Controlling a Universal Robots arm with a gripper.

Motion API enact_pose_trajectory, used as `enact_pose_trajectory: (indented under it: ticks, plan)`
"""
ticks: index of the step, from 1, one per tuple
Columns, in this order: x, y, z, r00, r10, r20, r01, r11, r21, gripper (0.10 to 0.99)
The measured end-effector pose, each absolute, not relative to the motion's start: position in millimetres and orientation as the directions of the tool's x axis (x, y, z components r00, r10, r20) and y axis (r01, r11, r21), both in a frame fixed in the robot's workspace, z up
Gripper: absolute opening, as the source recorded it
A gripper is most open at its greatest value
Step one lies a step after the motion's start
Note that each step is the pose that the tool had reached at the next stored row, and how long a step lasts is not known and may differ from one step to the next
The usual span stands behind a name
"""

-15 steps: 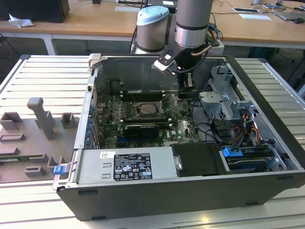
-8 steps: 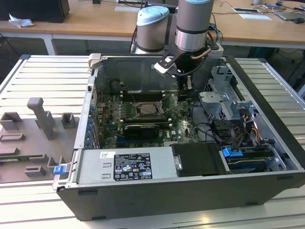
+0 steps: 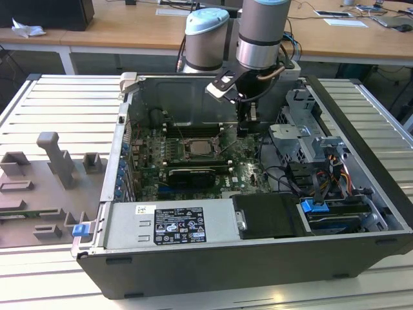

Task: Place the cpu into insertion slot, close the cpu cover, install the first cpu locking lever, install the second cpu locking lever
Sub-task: 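Close the cpu cover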

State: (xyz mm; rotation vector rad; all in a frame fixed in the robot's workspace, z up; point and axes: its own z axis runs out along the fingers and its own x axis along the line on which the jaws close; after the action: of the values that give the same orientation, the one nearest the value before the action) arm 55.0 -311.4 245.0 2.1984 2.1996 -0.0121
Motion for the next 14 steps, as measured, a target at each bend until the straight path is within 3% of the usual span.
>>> enact_pose_trajectory:
  ticks: [14]
  plan:
    - [42, -311, 245, 0.0, 1.0, -0.028, 1.0, 0.001, 0.017, 0.106]
